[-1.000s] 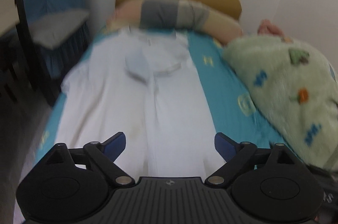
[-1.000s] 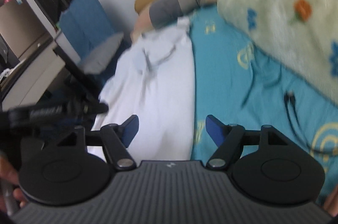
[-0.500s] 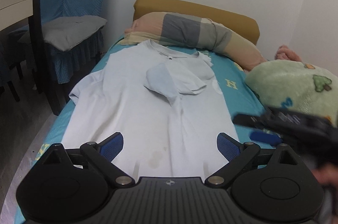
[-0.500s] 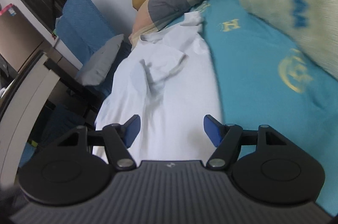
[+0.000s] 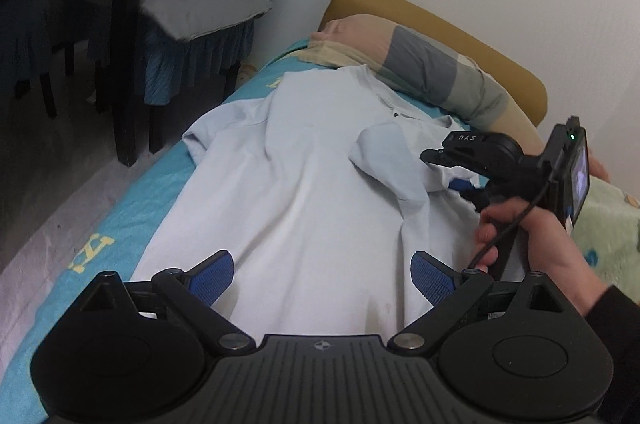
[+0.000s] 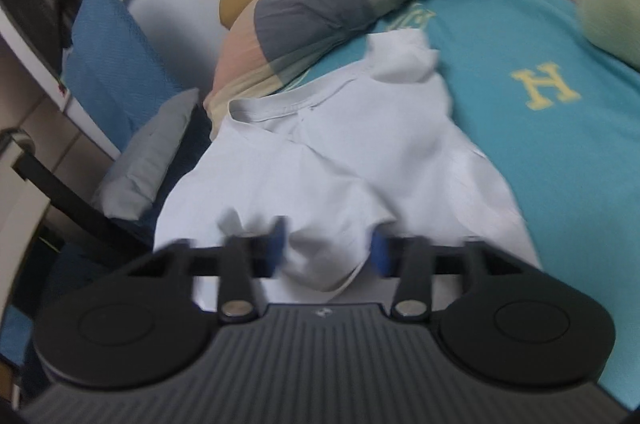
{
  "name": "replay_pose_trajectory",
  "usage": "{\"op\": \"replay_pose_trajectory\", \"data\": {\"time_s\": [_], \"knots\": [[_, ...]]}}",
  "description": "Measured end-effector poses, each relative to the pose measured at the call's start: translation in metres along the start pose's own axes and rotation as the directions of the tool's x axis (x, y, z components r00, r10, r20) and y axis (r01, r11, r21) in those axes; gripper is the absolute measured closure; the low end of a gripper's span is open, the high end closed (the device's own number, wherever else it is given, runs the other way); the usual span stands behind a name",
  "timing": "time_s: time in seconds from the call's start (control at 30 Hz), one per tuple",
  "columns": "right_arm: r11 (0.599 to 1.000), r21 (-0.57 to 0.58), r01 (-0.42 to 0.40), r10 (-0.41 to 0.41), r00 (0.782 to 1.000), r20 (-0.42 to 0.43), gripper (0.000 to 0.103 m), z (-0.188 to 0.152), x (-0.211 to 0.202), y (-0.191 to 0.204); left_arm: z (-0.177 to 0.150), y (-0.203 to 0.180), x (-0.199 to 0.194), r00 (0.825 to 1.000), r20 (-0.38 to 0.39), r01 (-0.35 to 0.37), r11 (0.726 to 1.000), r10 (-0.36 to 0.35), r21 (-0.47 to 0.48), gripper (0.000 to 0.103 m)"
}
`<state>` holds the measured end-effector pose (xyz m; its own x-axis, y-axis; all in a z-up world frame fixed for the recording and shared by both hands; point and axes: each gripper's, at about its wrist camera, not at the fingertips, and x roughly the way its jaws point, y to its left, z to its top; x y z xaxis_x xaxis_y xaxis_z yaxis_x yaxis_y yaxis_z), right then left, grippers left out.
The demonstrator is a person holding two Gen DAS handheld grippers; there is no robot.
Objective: Fold clothes
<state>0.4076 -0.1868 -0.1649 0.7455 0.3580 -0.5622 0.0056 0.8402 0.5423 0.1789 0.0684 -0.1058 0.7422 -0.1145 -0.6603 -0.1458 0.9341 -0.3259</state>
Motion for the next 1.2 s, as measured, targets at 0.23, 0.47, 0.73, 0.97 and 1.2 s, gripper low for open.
{"op": "replay_pose_trajectory", "data": {"time_s": [0.23, 0.47, 0.73, 0.97, 1.2], "knots": [[0.963, -0.264, 0.044, -0.021, 0.996, 0.09, 0.093, 0.041, 0.017, 0.071, 0.0, 0.018, 0.006, 1.0, -0.011, -0.02, 0.997, 0.02, -0.07, 0.006], [0.917, -0.397, 0.034, -0.023, 0.999, 0.032, 0.09, 0.05, 0.071, 0.131, 0.001, 0.027, 0.007, 0.998, -0.002, -0.064, 0.995, 0.064, -0.076, 0.006], [0.904, -0.427, 0.02, 0.007, 0.998, 0.061, 0.02, 0.027, 0.053, 0.123, 0.004, 0.028, 0.005, 0.996, 0.004, -0.083, 0.992, 0.084, -0.094, 0.007], [0.821, -0.564, -0.086, 0.067, 0.996, -0.054, 0.033, -0.02, 0.013, 0.11, 0.006, 0.03, 0.002, 0.996, 0.01, -0.091, 0.99, 0.092, -0.105, 0.007], [0.675, -0.734, -0.072, -0.002, 0.995, -0.099, 0.098, -0.057, 0.001, 0.124, 0.008, 0.031, -0.003, 0.994, 0.027, -0.105, 0.988, 0.109, -0.11, 0.007]]}}
